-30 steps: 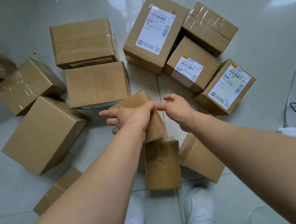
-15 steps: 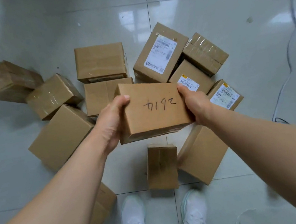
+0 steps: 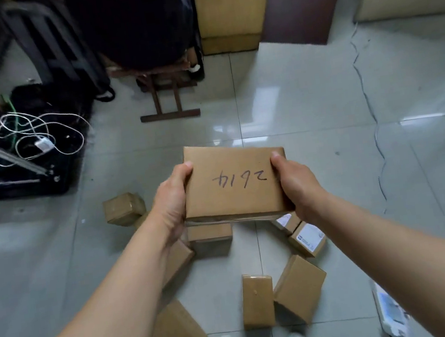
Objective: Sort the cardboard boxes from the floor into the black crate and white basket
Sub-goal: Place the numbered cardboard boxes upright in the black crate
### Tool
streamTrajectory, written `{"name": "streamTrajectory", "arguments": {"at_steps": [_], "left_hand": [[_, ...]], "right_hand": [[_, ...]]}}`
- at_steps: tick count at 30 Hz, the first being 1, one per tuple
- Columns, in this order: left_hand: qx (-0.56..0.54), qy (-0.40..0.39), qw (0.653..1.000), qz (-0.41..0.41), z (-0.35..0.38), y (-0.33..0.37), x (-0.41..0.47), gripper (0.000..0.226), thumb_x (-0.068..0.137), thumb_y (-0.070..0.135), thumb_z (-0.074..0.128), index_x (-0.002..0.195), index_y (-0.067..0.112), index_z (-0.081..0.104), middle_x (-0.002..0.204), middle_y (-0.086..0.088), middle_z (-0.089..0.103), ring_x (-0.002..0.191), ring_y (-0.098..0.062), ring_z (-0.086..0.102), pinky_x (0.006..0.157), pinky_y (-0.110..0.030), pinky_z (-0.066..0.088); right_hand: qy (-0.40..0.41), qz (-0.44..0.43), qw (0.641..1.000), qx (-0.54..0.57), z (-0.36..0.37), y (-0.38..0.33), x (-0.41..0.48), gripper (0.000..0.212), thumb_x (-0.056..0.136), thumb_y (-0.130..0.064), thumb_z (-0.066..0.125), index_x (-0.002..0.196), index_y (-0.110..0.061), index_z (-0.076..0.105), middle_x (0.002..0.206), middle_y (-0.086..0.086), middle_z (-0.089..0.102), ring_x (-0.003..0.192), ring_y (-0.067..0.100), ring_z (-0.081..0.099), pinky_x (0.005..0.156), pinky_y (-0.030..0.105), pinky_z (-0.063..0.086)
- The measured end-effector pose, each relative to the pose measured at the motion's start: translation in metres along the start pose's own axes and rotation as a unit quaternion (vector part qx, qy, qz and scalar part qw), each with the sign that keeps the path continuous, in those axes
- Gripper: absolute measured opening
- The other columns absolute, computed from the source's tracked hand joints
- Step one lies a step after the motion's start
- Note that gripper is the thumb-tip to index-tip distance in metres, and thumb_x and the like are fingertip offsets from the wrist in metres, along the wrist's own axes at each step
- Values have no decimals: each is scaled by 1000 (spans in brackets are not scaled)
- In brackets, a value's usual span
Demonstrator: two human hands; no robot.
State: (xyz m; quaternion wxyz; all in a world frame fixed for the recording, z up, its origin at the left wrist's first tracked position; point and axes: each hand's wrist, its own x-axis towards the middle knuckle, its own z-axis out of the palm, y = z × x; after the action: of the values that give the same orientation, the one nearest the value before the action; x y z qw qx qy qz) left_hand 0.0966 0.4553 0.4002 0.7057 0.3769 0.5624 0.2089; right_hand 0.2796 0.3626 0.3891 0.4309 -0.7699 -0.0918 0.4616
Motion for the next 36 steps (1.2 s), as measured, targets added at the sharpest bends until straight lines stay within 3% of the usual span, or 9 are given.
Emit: {"name": "streamTrajectory", "arguments": {"at_steps": [8,10,13,15,19,26,31,34,36], "left_hand": [[-3,8,995,95,-31,150,-146,36,89,45,48,102,15,63,91,-10,63,78,-24,58,65,-31,44],[-8,19,992,124,-44,174,-183,33,90,43,47,99,16,63,89,-8,64,78,-24,59,64,-30,45],[-24,32,985,170,-69,196,-230,32,90,43,46,98,17,63,90,-7,66,79,-23,61,69,-33,47],[-26,56,980,188,-85,203,-261,34,91,43,45,100,16,63,89,-7,65,76,-21,60,66,-30,48],[-36,109,969,219,-114,210,-321,33,93,42,42,104,16,59,89,-6,64,76,-20,60,63,-30,49],[-74,242,928,274,-175,190,-417,28,92,41,46,96,19,61,73,5,68,61,-8,63,52,-22,52],[-116,321,893,295,-233,162,-483,24,93,39,45,83,24,61,75,1,65,72,-16,60,65,-31,51],[-155,366,870,291,-275,145,-519,23,93,39,48,88,20,61,89,-6,65,86,-24,59,82,-46,51],[-186,396,848,299,-311,130,-544,21,93,37,48,85,22,61,90,-6,64,87,-24,59,88,-49,49]], "right_hand": [[25,-97,995,-3,8,-151,-157,38,90,-49,43,89,-17,63,98,3,67,89,20,62,68,31,51],[22,-124,992,-6,11,-177,-197,35,90,-49,43,81,-21,61,89,-2,69,84,16,64,66,31,53],[12,-175,984,-3,18,-206,-247,34,93,-47,44,76,-22,60,61,-16,64,60,1,60,45,18,42],[3,-195,981,-5,25,-217,-277,34,94,-47,43,77,-23,59,68,-15,61,64,3,56,48,21,39],[-36,-222,974,0,43,-225,-331,39,96,-48,36,108,-16,54,87,-6,57,75,9,53,53,26,37],[-146,-248,957,-31,91,-220,-403,43,93,-52,36,114,-18,51,104,2,59,91,18,55,69,35,44],[-231,-266,934,-60,150,-206,-464,37,92,-51,39,111,-21,49,96,0,57,85,17,54,66,34,43],[-271,-277,918,-83,193,-196,-504,39,91,-53,39,110,-21,51,94,-2,57,85,17,54,66,32,43],[-309,-276,904,-106,229,-186,-535,44,88,-55,40,111,-21,54,100,1,60,90,21,57,76,35,49]]}}
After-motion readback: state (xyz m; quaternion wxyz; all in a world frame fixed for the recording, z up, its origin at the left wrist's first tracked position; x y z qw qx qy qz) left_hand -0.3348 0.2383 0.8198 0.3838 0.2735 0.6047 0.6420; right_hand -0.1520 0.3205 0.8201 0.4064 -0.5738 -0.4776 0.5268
